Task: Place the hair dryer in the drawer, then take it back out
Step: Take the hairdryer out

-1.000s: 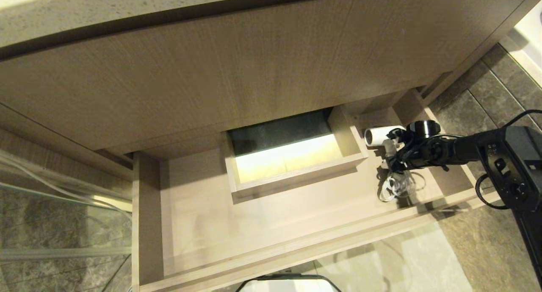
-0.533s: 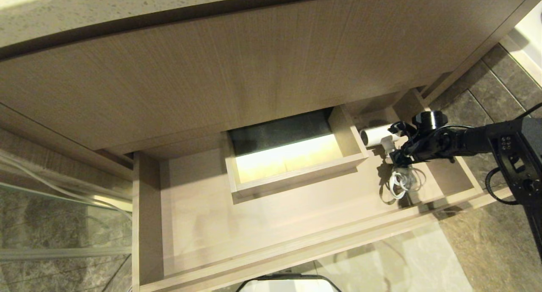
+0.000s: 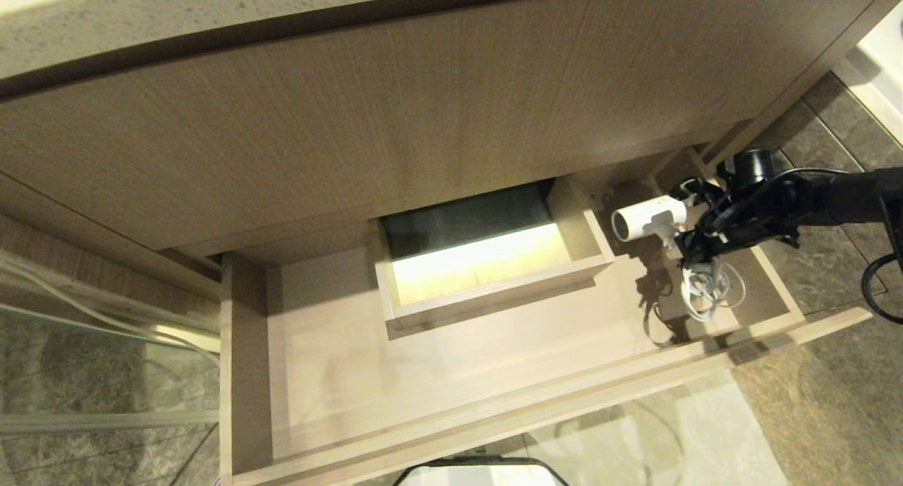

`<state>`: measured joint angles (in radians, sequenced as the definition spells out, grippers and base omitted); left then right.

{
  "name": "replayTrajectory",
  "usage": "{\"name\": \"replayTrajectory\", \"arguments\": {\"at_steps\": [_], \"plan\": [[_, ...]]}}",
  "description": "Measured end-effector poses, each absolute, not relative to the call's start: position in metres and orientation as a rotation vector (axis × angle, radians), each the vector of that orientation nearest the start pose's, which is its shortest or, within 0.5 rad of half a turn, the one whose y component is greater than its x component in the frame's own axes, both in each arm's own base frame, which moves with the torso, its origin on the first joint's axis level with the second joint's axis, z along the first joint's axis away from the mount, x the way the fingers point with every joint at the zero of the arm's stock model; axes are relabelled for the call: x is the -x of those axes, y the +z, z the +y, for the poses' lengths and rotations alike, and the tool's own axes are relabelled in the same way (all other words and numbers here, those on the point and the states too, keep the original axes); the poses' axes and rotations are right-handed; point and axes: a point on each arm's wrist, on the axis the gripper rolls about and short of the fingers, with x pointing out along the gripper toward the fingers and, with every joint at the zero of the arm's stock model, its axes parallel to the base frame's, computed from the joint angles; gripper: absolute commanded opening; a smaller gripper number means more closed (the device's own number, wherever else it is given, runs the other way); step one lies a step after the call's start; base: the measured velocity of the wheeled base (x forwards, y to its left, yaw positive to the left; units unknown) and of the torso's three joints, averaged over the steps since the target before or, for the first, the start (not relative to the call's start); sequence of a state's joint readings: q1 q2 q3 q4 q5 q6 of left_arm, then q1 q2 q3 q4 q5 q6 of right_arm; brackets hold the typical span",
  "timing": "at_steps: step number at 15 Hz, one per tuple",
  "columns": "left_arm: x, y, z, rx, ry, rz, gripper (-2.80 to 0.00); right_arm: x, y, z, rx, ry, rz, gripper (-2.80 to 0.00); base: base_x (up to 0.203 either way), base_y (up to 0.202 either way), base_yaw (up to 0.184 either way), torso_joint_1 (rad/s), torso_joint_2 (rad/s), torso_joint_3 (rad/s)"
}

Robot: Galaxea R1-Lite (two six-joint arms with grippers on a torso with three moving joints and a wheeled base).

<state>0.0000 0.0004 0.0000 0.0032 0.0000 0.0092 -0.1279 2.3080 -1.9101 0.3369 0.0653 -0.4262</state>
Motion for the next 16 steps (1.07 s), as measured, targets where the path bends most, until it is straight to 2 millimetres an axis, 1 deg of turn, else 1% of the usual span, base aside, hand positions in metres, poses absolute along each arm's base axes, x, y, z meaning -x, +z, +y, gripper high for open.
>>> {"name": "replayTrajectory", "arguments": {"at_steps": [4, 8, 13, 16], "plan": [[0.023, 0.075, 0.0, -0.009, 0.0, 0.004, -2.8, -0.44, 0.181, -0.055, 0.337, 0.101, 0.737, -2.8, 0.0, 0.0, 0.0, 0.0, 0.0, 0.0], [0.023, 0.075, 0.0, -0.009, 0.0, 0.003, -2.8, -0.406, 0.208, -0.051, 0.357, 0.102, 0.722, -2.8, 0.0, 0.0, 0.0, 0.0, 0.0, 0.0], [0.023, 0.075, 0.0, -0.009, 0.0, 0.004, -2.8, -0.351, 0.244, -0.046, 0.36, 0.081, 0.693, -2.8, 0.0, 0.0, 0.0, 0.0, 0.0, 0.0], [0.023, 0.075, 0.0, -0.009, 0.0, 0.003, -2.8, -0.315, 0.27, -0.042, 0.369, 0.044, 0.64, -2.8, 0.0, 0.0, 0.0, 0.0, 0.0, 0.0]]}}
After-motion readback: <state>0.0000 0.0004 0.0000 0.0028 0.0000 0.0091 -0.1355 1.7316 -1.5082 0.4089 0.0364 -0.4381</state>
